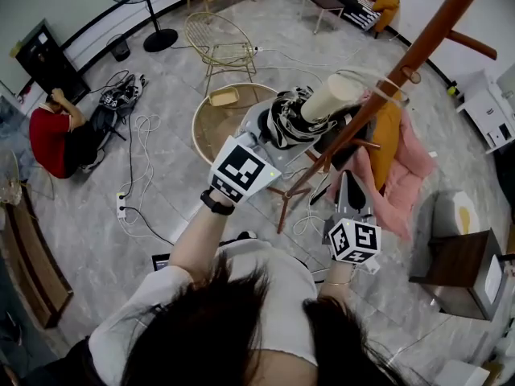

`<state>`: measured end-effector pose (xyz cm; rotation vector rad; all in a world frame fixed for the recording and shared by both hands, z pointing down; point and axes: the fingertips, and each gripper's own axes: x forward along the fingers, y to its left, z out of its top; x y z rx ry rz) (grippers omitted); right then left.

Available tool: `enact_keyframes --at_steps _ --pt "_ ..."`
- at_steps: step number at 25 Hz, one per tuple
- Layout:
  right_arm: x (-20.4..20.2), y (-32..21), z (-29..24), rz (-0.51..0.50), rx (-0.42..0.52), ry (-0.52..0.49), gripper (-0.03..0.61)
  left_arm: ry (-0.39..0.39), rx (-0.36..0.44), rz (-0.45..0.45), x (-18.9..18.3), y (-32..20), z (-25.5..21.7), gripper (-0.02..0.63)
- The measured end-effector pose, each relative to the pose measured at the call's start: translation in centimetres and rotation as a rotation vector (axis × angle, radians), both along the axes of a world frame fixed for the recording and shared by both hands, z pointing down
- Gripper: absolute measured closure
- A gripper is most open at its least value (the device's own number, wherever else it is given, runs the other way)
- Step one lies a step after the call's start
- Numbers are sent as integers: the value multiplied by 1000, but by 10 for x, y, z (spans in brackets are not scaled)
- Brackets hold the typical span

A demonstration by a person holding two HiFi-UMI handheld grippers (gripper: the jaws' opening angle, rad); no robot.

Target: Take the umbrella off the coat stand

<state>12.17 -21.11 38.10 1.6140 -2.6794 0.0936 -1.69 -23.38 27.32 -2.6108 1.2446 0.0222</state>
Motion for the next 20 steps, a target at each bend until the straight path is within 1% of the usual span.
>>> enact_keyframes --at_steps 10,15,20 --pt "-41 -5 7 -90 -11 -2 575 -33 -35 -106 -45 17 19 262" --pt "-54 -9 11 -113 -23 -3 575 -40 -88 -168 -72 25 41 264" --pt "-64 -10 18 -124 -35 12 575 -30 -149 -204 -92 31 65 264"
